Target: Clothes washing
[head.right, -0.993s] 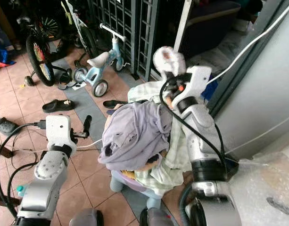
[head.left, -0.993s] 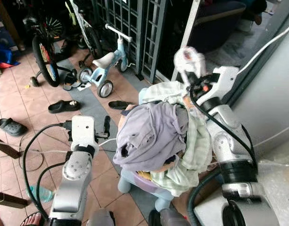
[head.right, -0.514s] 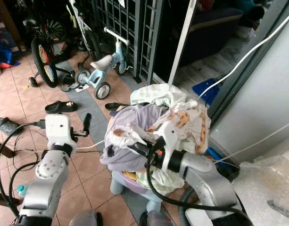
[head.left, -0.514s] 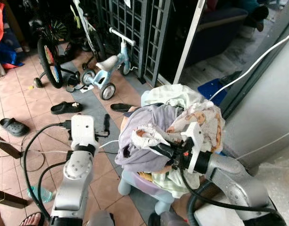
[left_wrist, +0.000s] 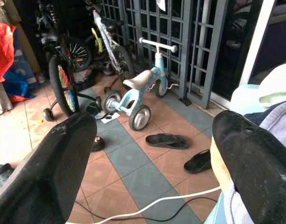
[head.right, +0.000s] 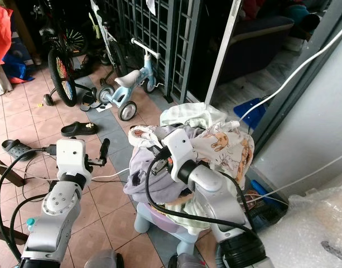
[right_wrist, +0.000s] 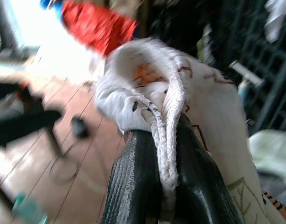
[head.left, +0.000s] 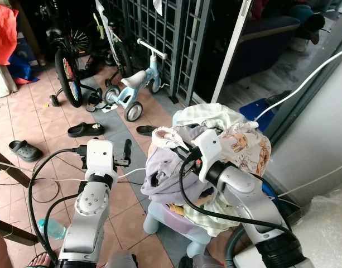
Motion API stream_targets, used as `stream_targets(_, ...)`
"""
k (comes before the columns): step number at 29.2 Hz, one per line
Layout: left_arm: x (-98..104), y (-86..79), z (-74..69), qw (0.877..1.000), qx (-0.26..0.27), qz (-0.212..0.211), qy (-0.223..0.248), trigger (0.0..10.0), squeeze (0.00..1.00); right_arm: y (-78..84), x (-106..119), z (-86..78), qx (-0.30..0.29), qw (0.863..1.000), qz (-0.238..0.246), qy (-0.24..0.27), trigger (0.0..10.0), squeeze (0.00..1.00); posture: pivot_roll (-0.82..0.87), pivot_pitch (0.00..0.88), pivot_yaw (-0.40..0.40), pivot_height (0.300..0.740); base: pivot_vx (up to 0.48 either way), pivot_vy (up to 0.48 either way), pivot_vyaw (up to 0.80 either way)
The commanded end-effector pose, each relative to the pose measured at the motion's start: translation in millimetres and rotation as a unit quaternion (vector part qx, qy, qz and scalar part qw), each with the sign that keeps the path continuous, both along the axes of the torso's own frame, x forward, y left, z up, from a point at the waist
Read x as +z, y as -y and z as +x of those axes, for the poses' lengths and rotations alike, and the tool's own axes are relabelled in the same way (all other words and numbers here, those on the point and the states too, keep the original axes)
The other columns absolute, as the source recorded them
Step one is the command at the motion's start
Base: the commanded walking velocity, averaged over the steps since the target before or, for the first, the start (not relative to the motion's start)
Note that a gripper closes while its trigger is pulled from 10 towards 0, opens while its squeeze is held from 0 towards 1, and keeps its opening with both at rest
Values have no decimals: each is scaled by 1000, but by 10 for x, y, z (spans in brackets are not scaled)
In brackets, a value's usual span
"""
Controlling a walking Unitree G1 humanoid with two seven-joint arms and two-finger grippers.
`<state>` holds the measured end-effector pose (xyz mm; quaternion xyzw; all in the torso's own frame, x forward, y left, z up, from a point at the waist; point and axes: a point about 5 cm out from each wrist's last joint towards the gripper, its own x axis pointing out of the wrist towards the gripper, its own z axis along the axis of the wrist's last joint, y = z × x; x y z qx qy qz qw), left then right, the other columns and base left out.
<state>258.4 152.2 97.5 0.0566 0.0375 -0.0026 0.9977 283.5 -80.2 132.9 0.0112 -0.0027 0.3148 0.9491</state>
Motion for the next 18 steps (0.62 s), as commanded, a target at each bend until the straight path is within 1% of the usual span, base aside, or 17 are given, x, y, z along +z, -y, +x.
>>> stream_targets(1, -2, 0, -15, 1000, 3, 4, 0, 10000, 0, 64, 301, 101, -37, 997, 38, 49, 0, 0, 8, 0, -25, 740, 0, 0, 0)
stream_targets(2, -6, 1, -7, 1000, 6, 4, 1, 10000, 0, 79, 457, 152, -51, 995, 43, 79, 0, 0, 0, 0, -21, 740, 0, 0, 0)
stream_targets(3, -6, 13, 15, 1000, 7, 5, 3, 10000, 0, 111, 711, 233, -76, 988, 48, 128, 0, 0, -6, 0, -19, 740, 0, 0, 0)
stream_targets(5, 7, 40, 50, 1000, 4, 4, 7, 10000, 0, 164, 958, 320, -104, 978, 52, 174, 0, 0, -9, 0, -15, 740, 0, 0, 0)
stream_targets(6, 28, 71, 100, 1000, 0, 2, 13, 10000, 0, 239, 1173, 406, -136, 966, 55, 215, 0, 0, -10, 0, -14, 740, 0, 0, 0)
stream_targets(7, 28, 71, 100, 1000, 0, 2, 13, 10000, 0, 239, 1173, 406, -136, 966, 55, 215, 0, 0, -10, 0, -14, 740, 0, 0, 0)
stream_targets(8, 62, 90, 161, 1000, -3, 0, 20, 10000, 0, 337, 1414, 487, -168, 951, 61, 254, 0, 0, -13, 0, -10, 740, 0, 0, 0)
stream_targets(9, 70, 91, 183, 1000, -3, 0, 22, 10000, 0, 375, 1494, 512, -178, 945, 62, 267, 0, 0, -15, 0, -10, 740, 0, 0, 0)
stream_targets(10, 76, 83, 214, 1000, -2, 1, 24, 10000, 0, 456, 1662, 554, -197, 934, 65, 292, 0, 0, -17, 0, -7, 740, 0, 0, 0)
stream_targets(11, 75, 80, 225, 1000, -2, 1, 24, 10000, 0, 481, 1714, 568, -203, 930, 68, 298, 0, 0, -20, 0, -5, 740, 0, 0, 0)
stream_targets(12, 71, 74, 246, 1000, -1, 2, 25, 10000, 0, 526, 1866, 603, -210, 922, 66, 318, 0, 0, -26, 0, -1, 740, 0, 0, 0)
stream_targets(16, 67, 104, 288, 1000, -3, 1, 29, 10000, 0, 598, 2195, 645, -222, 900, 63, 370, 0, 0, -36, 0, 4, 740, 0, 0, 0)
stream_targets(18, 69, 124, 306, 1000, -4, 0, 31, 10000, 0, 621, 2302, 660, -226, 893, 63, 383, 0, 0, -40, 0, 4, 740, 0, 0, 0)
